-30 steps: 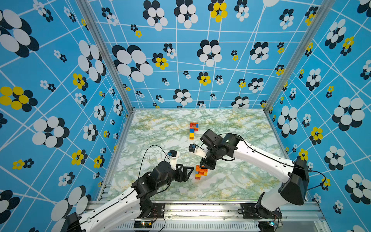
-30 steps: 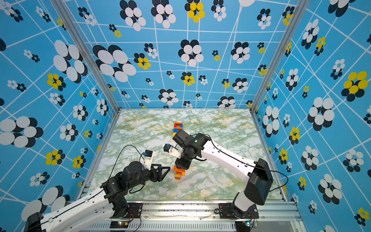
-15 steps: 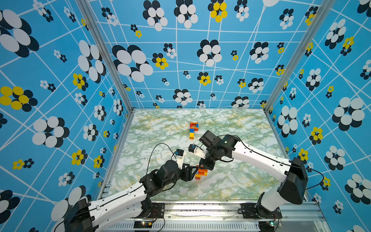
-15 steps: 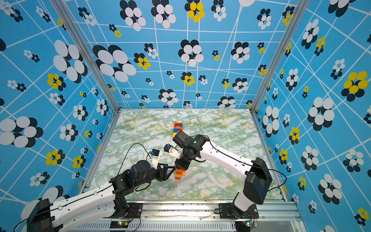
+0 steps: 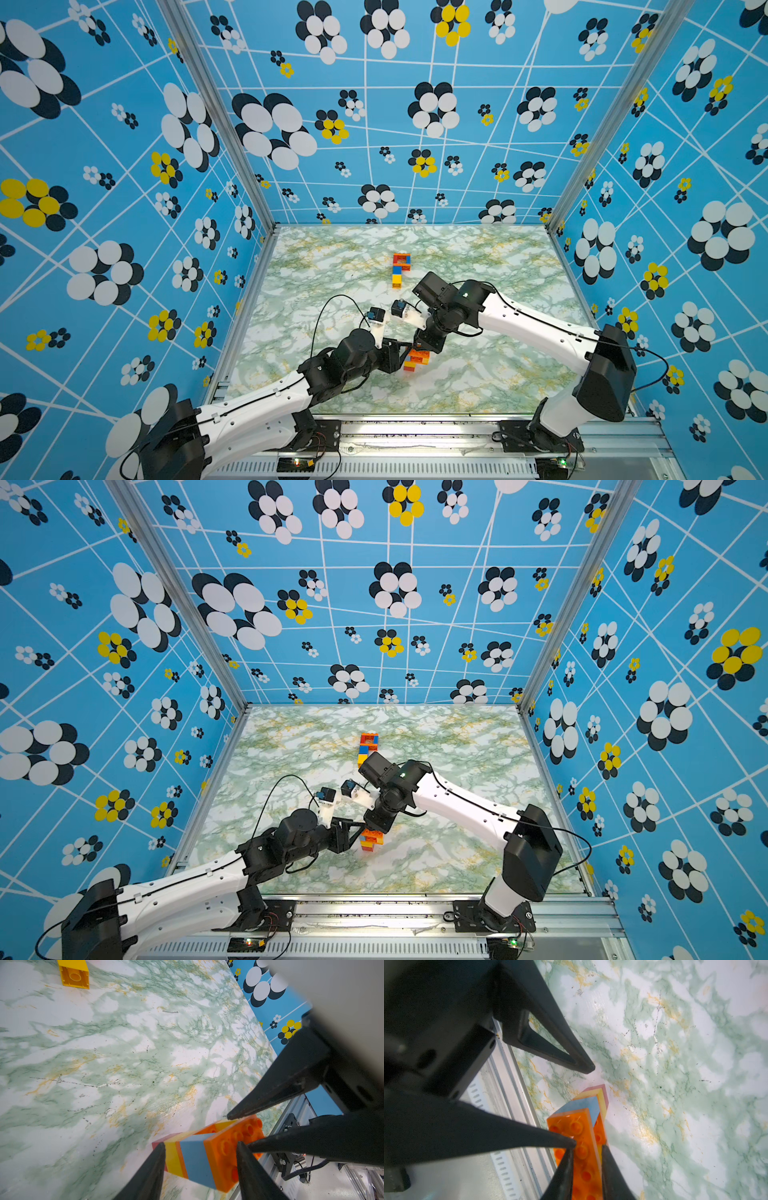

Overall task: Assemble the letter p with lego
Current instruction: Assemble the lego brick with the lego brick.

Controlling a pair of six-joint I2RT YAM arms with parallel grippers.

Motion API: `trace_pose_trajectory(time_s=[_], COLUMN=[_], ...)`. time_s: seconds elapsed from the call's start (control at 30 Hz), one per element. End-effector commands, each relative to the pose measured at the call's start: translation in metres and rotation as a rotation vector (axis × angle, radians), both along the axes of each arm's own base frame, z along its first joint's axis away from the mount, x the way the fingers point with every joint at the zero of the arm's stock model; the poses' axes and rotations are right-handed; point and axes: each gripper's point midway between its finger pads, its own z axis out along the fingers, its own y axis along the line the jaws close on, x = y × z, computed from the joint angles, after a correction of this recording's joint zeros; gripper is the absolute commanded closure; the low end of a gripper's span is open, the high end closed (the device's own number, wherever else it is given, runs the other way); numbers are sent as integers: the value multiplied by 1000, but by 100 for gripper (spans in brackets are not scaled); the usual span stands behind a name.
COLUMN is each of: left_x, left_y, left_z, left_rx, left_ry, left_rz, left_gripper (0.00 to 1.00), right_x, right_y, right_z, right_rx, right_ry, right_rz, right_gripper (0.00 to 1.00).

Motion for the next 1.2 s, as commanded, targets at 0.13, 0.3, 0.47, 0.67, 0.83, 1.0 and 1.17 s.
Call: trace_pose_trajectory(time_s=[0.13,0.3,0.47,0.67,0.83,1.0,1.17], left_x=[-1,-4,-8,-12,-15,-17,-16], left_y=[-3,-1,3,5,7,10,12], left_z=[-2,-14,-25,-37,-44,-50,-53], left_rx=[16,60,103,158,174,188,202], left_ry=[-9,7,18,30,39,47,46], left_rz=[-4,-7,-7,-11,-11,-9,1], left_gripper=[48,50,50,50,50,50,50], right_x=[-6,-8,-9,-10,-11,-10,-6], right_y=[-4,-5,-5,-6,-8,-7,-1], right_z=[-24,-31,-34,-38,-41,-36,-21], right_rx=[-23,-23,-22,-22,-27,-8,32], right_ry=[42,52,54,60,59,43,25], right_rz=[17,19,12,6,4,-2,-19], right_gripper=[77,77,77,77,77,75,71])
